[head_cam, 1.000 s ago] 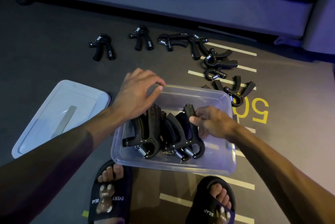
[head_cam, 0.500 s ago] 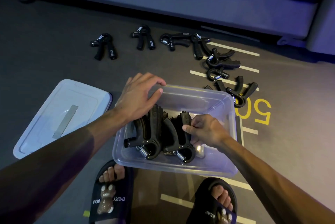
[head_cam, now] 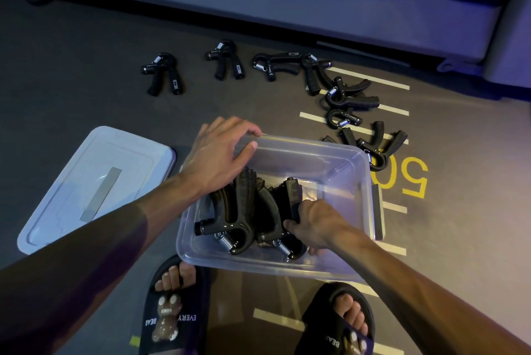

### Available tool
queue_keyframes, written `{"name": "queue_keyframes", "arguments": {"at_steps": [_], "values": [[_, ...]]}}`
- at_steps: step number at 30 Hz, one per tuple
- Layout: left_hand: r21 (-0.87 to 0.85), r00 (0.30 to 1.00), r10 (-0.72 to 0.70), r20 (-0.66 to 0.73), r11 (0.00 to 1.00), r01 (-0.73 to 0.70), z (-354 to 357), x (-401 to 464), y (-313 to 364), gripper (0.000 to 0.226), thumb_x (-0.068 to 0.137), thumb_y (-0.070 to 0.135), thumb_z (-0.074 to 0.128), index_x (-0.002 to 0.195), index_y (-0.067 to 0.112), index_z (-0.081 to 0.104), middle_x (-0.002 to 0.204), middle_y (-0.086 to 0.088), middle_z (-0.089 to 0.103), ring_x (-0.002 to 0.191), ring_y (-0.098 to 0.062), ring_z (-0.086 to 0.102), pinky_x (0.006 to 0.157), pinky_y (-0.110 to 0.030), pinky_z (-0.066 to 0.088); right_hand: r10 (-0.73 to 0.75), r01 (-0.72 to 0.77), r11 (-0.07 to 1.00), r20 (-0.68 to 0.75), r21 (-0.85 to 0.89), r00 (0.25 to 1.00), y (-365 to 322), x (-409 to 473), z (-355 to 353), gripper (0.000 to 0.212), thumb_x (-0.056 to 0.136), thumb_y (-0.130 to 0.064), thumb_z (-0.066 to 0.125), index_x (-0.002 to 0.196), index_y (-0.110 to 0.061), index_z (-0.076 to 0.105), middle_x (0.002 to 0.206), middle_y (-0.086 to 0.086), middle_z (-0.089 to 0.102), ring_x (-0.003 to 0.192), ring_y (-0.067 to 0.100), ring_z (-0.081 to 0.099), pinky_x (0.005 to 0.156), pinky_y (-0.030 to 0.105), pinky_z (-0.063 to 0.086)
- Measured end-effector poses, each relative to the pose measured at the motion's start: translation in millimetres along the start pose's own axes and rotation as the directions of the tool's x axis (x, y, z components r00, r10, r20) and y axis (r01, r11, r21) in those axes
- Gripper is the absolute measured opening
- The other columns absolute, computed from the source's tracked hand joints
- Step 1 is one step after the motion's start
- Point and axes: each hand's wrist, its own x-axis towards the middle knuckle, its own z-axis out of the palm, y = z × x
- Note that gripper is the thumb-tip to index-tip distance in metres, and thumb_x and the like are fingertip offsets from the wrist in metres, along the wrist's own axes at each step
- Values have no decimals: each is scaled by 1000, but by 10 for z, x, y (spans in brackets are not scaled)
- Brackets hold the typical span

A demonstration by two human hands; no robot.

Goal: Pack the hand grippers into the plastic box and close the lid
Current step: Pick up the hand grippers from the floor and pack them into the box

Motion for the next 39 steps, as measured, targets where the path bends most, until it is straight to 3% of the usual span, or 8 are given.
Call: {"name": "queue_keyframes", "arguments": {"at_steps": [4, 8, 11, 15, 24, 29, 35, 39], "values": [[4, 1000, -5, -1, 1000, 5, -1, 3, 6, 18, 100, 36, 54, 117, 36, 58, 113, 18, 58, 102, -11, 49, 84, -29, 26, -7, 6, 998, -4, -64, 1000, -2, 4, 24, 42, 102, -43, 44, 112, -4, 55, 102, 19, 72, 99, 33, 70, 89, 34, 55], [0, 1000, -8, -1, 1000, 8, -2, 5, 7, 18, 99, 36, 54, 117, 36, 58, 114, 17, 58, 102, -12, 49, 84, -28, 26, 1, 0, 1000, 22, -30, 1000, 4, 0, 24, 34, 102, -44, 46, 92, -12, 50, 70, 7, 67, 77, 25, 73, 74, 26, 52], [-2, 1000, -11, 3, 1000, 11, -7, -1, 7, 18, 100, 36, 53, 117, 36, 59, 114, 17, 58, 103, -12, 49, 84, -28, 25, 12, -12, 998, 8, -58, 1000, 3, -14, -83, 39, 100, -47, 49, 107, -8, 56, 97, 15, 72, 94, 29, 73, 85, 31, 55], [1, 1000, -2, 15, 1000, 2, -7, 2, 12, 20, 100, 36, 53, 119, 37, 59, 114, 17, 58, 103, -13, 50, 84, -29, 27, -13, 12, 1000, -155, -7, 988, 51, 20, -439, 44, 97, -55, 50, 73, -17, 47, 100, 17, 71, 93, 30, 69, 87, 32, 54], [-13, 996, 71, 63, 997, -70, -13, 222, 20, 26, 100, 36, 48, 115, 33, 70, 107, 15, 67, 95, -16, 59, 84, -32, 32, 58, 349, 775, -610, 526, 790, 401, 163, -1245, 20, 95, -25, 61, 85, -12, 72, 74, 7, 76, 55, 19, 69, 53, 31, 58], [-32, 987, 115, 114, 993, -112, 61, 431, 66, 25, 100, 36, 48, 109, 33, 71, 105, 13, 68, 91, -17, 59, 86, -35, 36, 271, 141, 833, -616, 535, 740, 1069, 691, -1272, 24, 75, -42, 57, 82, -25, 72, 74, 4, 75, 69, 27, 73, 68, 44, 62], [-89, 986, 93, 140, 993, -81, 128, 531, 98, 27, 100, 38, 47, 111, 32, 71, 105, 12, 69, 95, -17, 60, 88, -38, 42, 472, -162, 842, -557, 515, 683, 1648, 975, -1031, 40, 73, -50, 73, 94, -16, 71, 95, 14, 73, 89, 35, 70, 67, 31, 47], [-97, 990, 65, 125, 994, -53, 157, 524, 103, 29, 99, 38, 46, 110, 34, 72, 103, 13, 70, 92, -17, 60, 83, -37, 44, 554, -283, 805, -488, 522, 675, 1897, 1146, -928, 38, 76, -34, 74, 106, -11, 69, 99, 17, 73, 91, 37, 71, 76, 40, 58]]}}
